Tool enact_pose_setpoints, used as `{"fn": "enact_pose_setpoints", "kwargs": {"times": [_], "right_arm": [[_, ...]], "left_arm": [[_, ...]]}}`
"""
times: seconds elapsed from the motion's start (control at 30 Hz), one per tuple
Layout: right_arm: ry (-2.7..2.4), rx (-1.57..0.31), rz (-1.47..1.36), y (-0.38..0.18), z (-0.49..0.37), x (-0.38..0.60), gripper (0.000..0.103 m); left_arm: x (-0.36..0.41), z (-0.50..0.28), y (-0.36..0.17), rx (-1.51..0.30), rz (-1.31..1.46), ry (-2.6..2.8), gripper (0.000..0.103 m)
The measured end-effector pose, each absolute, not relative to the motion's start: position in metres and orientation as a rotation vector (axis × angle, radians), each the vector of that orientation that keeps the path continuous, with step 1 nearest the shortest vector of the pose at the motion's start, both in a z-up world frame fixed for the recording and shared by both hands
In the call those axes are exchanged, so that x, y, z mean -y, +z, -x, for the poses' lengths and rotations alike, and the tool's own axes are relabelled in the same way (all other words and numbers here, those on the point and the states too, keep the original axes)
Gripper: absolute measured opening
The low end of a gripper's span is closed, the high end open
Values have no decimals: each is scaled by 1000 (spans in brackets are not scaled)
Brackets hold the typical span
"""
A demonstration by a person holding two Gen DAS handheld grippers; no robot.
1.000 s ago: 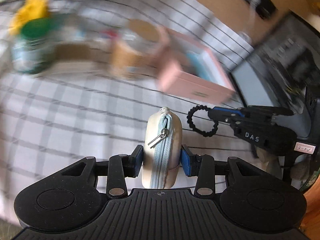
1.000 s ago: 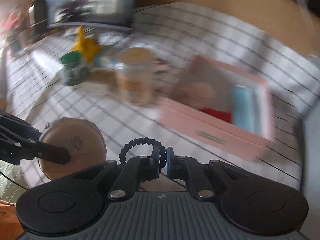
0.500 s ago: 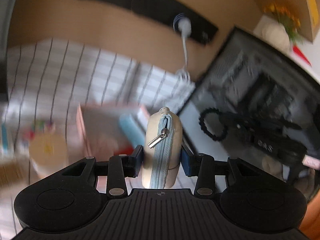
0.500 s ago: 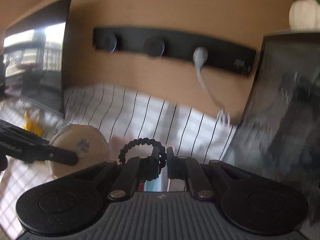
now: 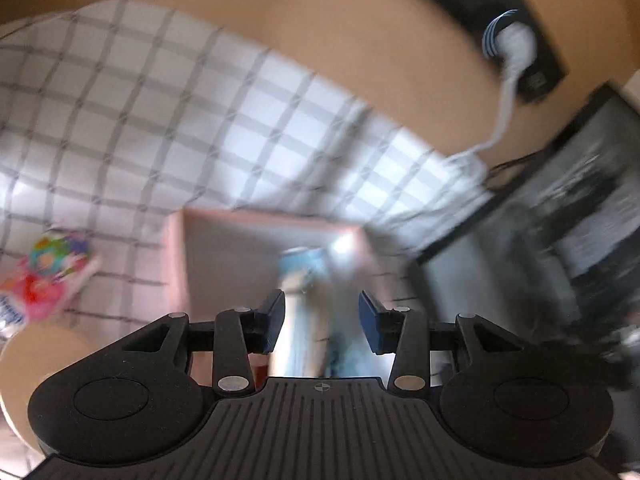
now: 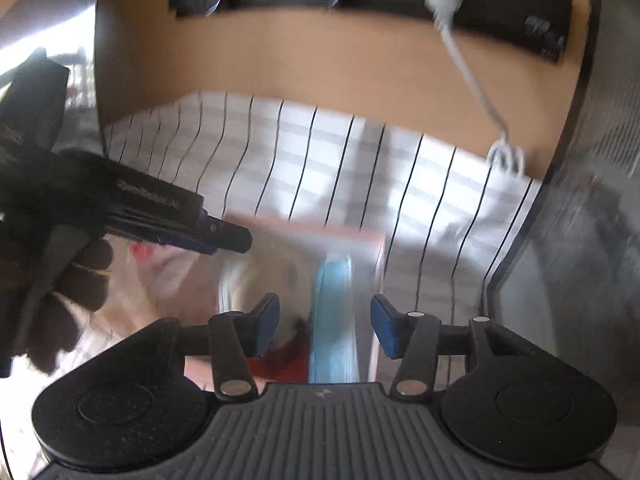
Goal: Organize soft objects
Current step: 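Carry pouch and bracelet into the pink box and open both tools, then grasp the yellow bunny-ear toy with the left tool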
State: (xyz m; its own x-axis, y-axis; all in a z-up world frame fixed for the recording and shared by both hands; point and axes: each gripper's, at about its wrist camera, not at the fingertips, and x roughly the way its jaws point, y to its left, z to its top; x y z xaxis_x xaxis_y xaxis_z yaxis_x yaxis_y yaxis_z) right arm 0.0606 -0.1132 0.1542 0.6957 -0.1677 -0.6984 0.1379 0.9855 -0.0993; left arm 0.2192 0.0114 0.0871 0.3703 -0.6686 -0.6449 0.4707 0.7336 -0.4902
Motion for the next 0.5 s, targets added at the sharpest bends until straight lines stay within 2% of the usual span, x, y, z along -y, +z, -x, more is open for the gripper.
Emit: {"fn": "enact_pose_setpoints", "kwargs": {"times": [0.07,0.13,0.4,0.5], "right_arm": [[-175,-806,52,145,-58,113,51],[-193,-825,41,141,-63,118,52],[-241,-816,-58,164,-85,105,58],[-202,-800,-63,179,-102,81,59]], "left_arm": [[-23,-220,71,-946,245,-695,44],[-36,-218,69,-927,253,-679,32],[-105,-157,97,-741,277,-590,33],[-137,-130,91,-698,240,-495,33]]}}
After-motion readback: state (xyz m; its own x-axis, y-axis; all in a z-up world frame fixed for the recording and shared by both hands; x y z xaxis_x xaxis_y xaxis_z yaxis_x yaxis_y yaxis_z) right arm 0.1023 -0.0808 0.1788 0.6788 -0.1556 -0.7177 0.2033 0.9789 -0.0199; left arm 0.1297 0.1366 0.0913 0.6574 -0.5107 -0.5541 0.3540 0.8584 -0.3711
